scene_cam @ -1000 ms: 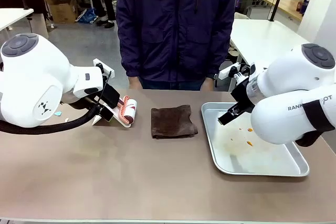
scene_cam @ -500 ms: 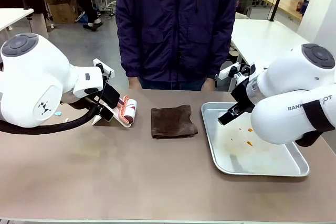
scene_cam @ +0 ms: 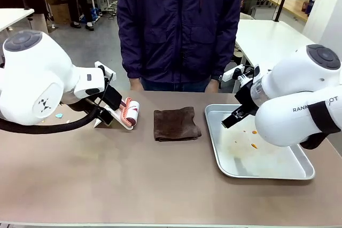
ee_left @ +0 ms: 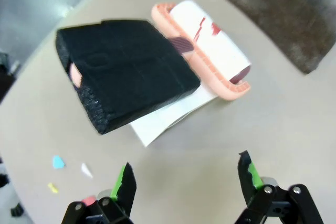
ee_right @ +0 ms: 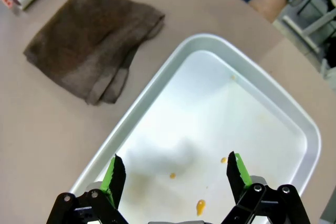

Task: Clean the surface of the table.
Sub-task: Hold the Lint Roller with your left hand and the towel with your right hand.

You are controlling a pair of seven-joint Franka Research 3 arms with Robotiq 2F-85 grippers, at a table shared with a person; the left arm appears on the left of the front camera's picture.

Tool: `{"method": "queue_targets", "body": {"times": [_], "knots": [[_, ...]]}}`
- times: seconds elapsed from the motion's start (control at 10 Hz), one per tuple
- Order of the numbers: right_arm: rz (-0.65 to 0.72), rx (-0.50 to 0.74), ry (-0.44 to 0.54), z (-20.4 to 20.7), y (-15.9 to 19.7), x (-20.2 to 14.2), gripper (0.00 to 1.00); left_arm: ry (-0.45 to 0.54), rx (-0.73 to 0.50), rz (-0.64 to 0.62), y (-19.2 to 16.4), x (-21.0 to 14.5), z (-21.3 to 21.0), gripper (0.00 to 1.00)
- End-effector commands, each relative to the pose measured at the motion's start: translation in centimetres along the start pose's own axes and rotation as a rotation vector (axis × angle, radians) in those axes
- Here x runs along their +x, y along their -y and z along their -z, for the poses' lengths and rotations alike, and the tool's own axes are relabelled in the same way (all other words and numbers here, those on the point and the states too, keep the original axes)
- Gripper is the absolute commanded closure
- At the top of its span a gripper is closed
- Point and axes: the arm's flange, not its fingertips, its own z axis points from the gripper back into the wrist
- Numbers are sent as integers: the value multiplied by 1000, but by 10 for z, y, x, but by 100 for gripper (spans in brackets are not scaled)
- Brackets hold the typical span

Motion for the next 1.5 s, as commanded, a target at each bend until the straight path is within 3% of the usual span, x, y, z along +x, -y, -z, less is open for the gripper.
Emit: {"method": "queue_targets", "body": {"times": [0.0, 0.1, 0.3, 0.5, 0.6, 0.7, 0.8, 1.4], "knots": [[51, 143, -79, -18, -2, -4, 0, -166, 173, 49, -3, 26, -26, 0], [100, 215, -89, -41, -11, -11, 0, -254, 260, 61, -7, 48, -45, 0], [171, 365, -82, -83, -20, -43, 0, -217, 343, -151, -21, 94, -85, 0], [320, 419, -21, -103, -15, -78, 0, -306, 254, -321, -34, 129, -114, 0], [320, 471, 52, -105, -10, -97, 0, -482, 236, -269, -40, 145, -120, 0], [409, 489, 83, -103, -2, -114, 0, -520, 218, -255, -44, 157, -119, 0], [292, 441, -20, -112, 1, -8, 0, -362, 291, -246, -34, 121, -128, 0], [292, 441, -20, -112, 1, -8, 0, -362, 291, -246, -34, 121, -128, 0]]}}
